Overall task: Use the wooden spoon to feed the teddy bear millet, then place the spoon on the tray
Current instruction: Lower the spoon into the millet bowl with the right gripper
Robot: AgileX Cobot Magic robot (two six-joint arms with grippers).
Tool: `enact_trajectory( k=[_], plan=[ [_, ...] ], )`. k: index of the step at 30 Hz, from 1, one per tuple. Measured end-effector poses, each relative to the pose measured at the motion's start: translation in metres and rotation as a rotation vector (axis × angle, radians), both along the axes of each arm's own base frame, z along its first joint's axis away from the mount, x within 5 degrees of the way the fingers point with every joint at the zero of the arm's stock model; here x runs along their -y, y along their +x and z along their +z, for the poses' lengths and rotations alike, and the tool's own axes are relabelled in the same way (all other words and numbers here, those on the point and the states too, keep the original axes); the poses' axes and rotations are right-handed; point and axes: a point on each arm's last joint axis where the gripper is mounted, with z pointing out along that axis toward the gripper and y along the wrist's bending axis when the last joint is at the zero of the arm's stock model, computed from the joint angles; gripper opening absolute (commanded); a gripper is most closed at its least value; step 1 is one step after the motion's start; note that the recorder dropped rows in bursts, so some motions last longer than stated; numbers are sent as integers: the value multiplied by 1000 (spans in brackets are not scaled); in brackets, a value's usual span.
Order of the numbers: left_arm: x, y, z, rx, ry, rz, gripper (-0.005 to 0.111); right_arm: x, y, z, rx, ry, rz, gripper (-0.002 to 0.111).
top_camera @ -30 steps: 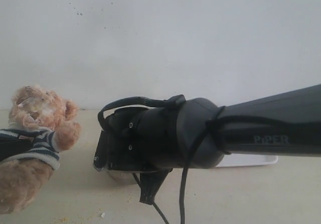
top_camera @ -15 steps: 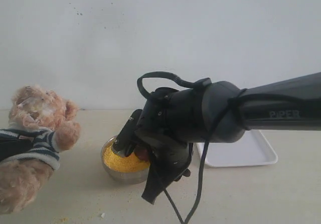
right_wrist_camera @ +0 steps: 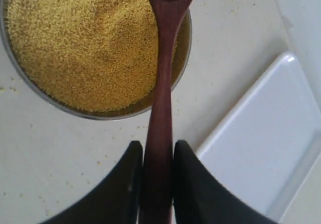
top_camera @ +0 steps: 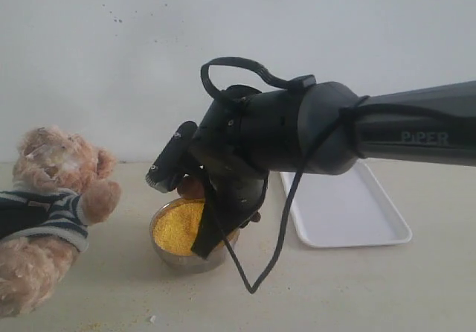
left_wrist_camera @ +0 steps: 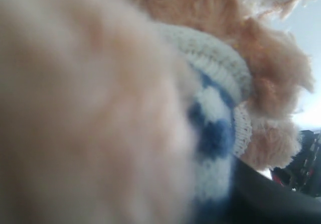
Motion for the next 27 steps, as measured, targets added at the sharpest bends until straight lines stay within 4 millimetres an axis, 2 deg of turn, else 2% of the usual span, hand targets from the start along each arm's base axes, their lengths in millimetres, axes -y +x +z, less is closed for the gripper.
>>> enact_trajectory(
  k=[3, 8, 18, 27],
  plan=[
    [0, 0, 0, 0, 0, 0, 4, 3, 1, -2, -25, -93, 19, 0],
    [0, 0, 0, 0, 0, 0, 4, 7, -1, -18, -101, -214, 38, 0],
    [0, 0, 0, 0, 0, 0, 4, 1, -7, -21, -172, -155, 69, 0],
    [0, 0, 0, 0, 0, 0, 4, -2, -6, -21, -164, -51, -32, 0]
  ],
)
